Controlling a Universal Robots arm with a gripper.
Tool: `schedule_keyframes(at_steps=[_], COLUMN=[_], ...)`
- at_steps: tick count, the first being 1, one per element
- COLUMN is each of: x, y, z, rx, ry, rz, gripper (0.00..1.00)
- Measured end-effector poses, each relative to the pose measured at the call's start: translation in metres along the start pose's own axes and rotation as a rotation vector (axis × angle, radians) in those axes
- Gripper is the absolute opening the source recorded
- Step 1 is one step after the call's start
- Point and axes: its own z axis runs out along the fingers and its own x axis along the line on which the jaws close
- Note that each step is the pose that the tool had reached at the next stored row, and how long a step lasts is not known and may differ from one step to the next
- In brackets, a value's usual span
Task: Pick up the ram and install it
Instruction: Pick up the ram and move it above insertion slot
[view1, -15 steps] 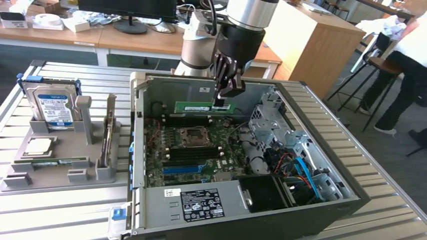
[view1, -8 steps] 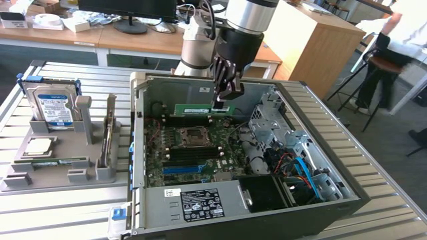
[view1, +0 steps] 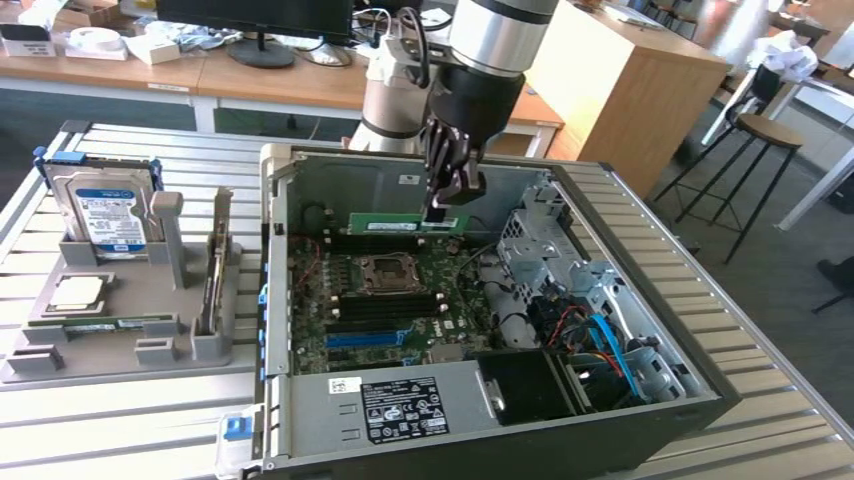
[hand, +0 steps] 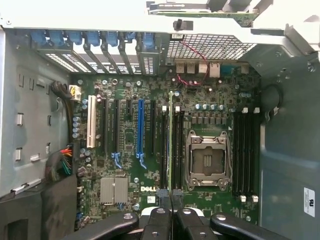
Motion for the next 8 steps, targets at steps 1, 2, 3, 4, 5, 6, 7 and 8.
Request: schedule_keyframes(at_steps=[1, 2, 3, 4, 5, 6, 7, 8], x=[0.0000, 0.0000, 0.0000, 0.0001, 0.0001, 0.0001, 0.0001, 0.0001], y=[0.0000, 0.0000, -0.0001, -0.0001, -0.0001, -0.0001, -0.0001, -0.0002], z=[0.0007, 0.0013, 0.0019, 0.0026, 0.0032, 0.0038, 0.0045, 0.0051], rx=[0.0000, 0.0000, 0.0000, 0.0000, 0.0000, 0.0000, 0.0000, 0.0000], ry=[0.0001, 0.0000, 0.0001, 0.0000, 0.0000, 0.0000, 0.0000, 0.0001], rz=[0.000, 0.000, 0.000, 0.000, 0.000, 0.000, 0.000, 0.000], gripper=[0.11, 0.11, 0.11, 0.11, 0.11, 0.11, 0.11, 0.11])
